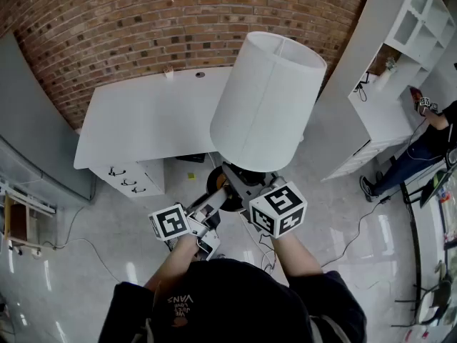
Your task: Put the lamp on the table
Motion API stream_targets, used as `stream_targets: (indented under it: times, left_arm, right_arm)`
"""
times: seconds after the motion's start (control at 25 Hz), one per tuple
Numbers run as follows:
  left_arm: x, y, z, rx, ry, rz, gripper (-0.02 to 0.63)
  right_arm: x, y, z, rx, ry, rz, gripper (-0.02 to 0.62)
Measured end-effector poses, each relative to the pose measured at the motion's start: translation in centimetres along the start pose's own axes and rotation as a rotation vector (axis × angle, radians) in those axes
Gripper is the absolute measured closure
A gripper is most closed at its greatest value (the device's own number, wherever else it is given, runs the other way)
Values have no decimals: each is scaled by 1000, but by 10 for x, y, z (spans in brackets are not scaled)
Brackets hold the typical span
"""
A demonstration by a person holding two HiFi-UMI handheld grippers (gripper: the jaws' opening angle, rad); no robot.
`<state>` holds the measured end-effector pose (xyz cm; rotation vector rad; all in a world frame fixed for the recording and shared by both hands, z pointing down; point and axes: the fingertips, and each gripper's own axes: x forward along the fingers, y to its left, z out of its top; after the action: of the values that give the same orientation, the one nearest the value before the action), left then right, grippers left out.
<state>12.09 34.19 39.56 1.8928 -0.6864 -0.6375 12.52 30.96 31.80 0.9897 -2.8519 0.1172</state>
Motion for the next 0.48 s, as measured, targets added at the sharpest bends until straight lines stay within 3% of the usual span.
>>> stream_targets:
  times: [0.48]
  left_arm:
    - [5, 9, 8, -3, -19, 16, 353]
  right_arm:
    - [12, -6, -3, 29, 10, 48, 495]
